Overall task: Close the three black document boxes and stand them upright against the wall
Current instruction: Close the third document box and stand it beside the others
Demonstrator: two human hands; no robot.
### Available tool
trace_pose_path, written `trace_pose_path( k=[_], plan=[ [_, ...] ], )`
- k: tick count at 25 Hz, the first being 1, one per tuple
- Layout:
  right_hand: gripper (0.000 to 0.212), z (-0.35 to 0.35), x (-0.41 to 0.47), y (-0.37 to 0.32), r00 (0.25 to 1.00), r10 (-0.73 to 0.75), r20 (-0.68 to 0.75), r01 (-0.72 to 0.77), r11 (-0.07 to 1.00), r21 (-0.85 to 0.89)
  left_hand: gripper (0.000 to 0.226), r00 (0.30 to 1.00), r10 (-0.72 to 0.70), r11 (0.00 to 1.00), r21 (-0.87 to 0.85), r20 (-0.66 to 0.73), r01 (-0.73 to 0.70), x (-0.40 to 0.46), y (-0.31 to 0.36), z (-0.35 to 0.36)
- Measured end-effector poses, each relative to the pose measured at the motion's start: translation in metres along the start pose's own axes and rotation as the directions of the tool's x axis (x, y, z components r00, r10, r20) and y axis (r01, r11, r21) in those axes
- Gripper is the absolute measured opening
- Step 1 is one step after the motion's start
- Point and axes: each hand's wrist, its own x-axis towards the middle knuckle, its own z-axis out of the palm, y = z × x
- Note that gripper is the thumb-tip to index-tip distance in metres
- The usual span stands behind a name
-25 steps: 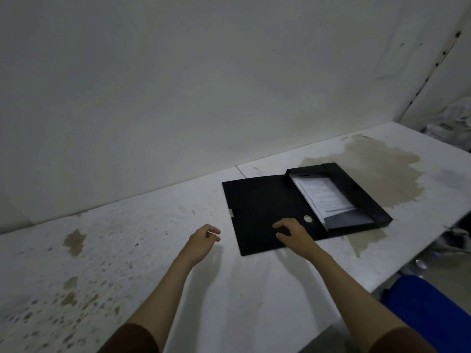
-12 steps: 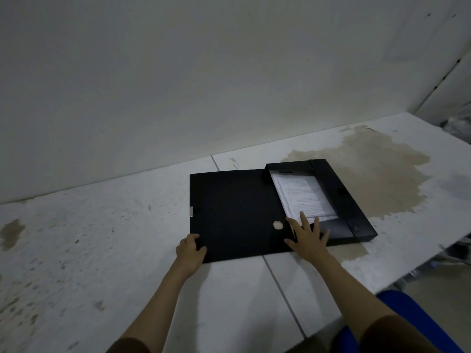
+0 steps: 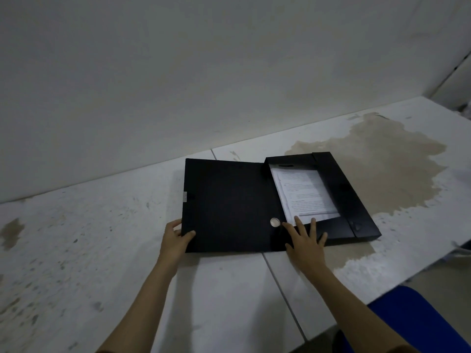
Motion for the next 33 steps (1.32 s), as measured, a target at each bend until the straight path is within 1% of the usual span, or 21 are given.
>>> trace_pose_path(
  k=[1, 3, 5, 7, 10, 13, 15, 16, 18, 19, 20, 21, 23, 25, 27, 28, 29, 30, 32, 33],
  plan=[
    [0.057, 0.001, -0.003, -0.008, 1.000, -0.004, -0.008, 0.004, 1.000, 0.013, 0.049, 0.999, 0.047, 0.999, -0.014, -0.009, -0.047, -0.002, 0.003, -0.006],
    [0.058, 0.004, -0.007, -0.026, 0.999, -0.045, -0.006, 0.045, 0.998, 0.036, 0.047, 0.989, 0.125, 0.989, -0.064, -0.075, -0.130, -0.008, 0.011, -0.019],
    [0.062, 0.006, -0.011, -0.047, 0.992, -0.128, 0.011, 0.127, 0.990, 0.069, 0.040, 0.962, 0.200, 0.970, -0.098, -0.184, -0.221, -0.015, 0.019, -0.034],
    [0.065, 0.008, -0.018, -0.072, 0.974, -0.224, 0.040, 0.218, 0.968, 0.123, 0.033, 0.914, 0.263, 0.945, -0.109, -0.309, -0.309, -0.022, 0.028, -0.048],
    [0.067, 0.010, -0.032, -0.110, 0.913, -0.392, 0.111, 0.366, 0.908, 0.204, 0.027, 0.820, 0.291, 0.911, -0.118, -0.494, -0.395, -0.034, 0.040, -0.069],
    [0.067, 0.010, -0.045, -0.142, 0.823, -0.534, 0.196, 0.457, 0.826, 0.330, 0.023, 0.735, 0.282, 0.883, -0.134, -0.617, -0.451, -0.041, 0.046, -0.089],
    [0.064, 0.007, -0.049, -0.157, 0.756, -0.603, 0.254, 0.472, 0.771, 0.427, 0.022, 0.695, 0.275, 0.870, -0.137, -0.664, -0.474, -0.046, 0.049, -0.099],
    [0.062, 0.002, -0.049, -0.163, 0.724, -0.630, 0.281, 0.454, 0.741, 0.494, 0.022, 0.683, 0.278, 0.863, -0.136, -0.675, -0.486, -0.047, 0.051, -0.102],
    [0.057, -0.012, -0.044, -0.171, 0.667, -0.672, 0.321, 0.358, 0.668, 0.653, 0.021, 0.666, 0.300, 0.851, -0.123, -0.683, -0.510, -0.050, 0.055, -0.102],
    [0.053, -0.023, -0.041, -0.174, 0.653, -0.682, 0.330, 0.290, 0.628, 0.722, 0.021, 0.659, 0.318, 0.847, -0.110, -0.681, -0.521, -0.052, 0.057, -0.099],
    [0.050, -0.035, -0.037, -0.176, 0.654, -0.681, 0.330, 0.225, 0.591, 0.775, 0.020, 0.655, 0.341, 0.842, -0.091, -0.675, -0.532, -0.054, 0.059, -0.095],
    [0.047, -0.047, -0.034, -0.178, 0.671, -0.673, 0.309, 0.184, 0.556, 0.811, 0.019, 0.648, 0.372, 0.834, -0.068, -0.664, -0.548, -0.056, 0.060, -0.089],
    [0.041, -0.073, -0.027, -0.181, 0.733, -0.645, 0.218, 0.164, 0.478, 0.863, 0.016, 0.632, 0.446, 0.809, -0.017, -0.633, -0.588, -0.061, 0.063, -0.073],
    [0.036, -0.101, -0.022, -0.184, 0.779, -0.615, 0.126, 0.114, 0.337, 0.935, 0.012, 0.618, 0.535, 0.775, 0.043, -0.576, -0.630, -0.067, 0.063, -0.054],
    [0.033, -0.128, -0.018, -0.184, 0.803, -0.591, 0.080, 0.066, 0.222, 0.973, 0.012, 0.611, 0.639, 0.730, 0.120, -0.467, -0.672, -0.073, 0.062, -0.032],
    [0.033, -0.137, -0.016, -0.182, 0.808, -0.585, 0.068, 0.070, 0.209, 0.975, 0.018, 0.606, 0.693, 0.701, 0.170, -0.389, -0.693, -0.077, 0.062, -0.022],
    [0.035, -0.145, -0.015, -0.180, 0.807, -0.587, 0.064, 0.083, 0.220, 0.972, 0.025, 0.599, 0.745, 0.663, 0.230, -0.294, -0.712, -0.079, 0.060, -0.012],
    [0.038, -0.147, -0.012, -0.177, 0.808, -0.585, 0.066, 0.107, 0.256, 0.961, 0.032, 0.591, 0.785, 0.618, 0.294, -0.184, -0.729, -0.080, 0.058, -0.005],
    [0.046, -0.148, -0.009, -0.167, 0.829, -0.556, 0.062, 0.163, 0.346, 0.924, 0.043, 0.588, 0.807, 0.522, 0.402, 0.052, -0.752, -0.080, 0.050, 0.003],
    [0.049, -0.146, -0.007, -0.160, 0.839, -0.541, 0.052, 0.181, 0.368, 0.912, 0.048, 0.586, 0.796, 0.477, 0.441, 0.149, -0.760, -0.078, 0.046, 0.004]
  ],
)
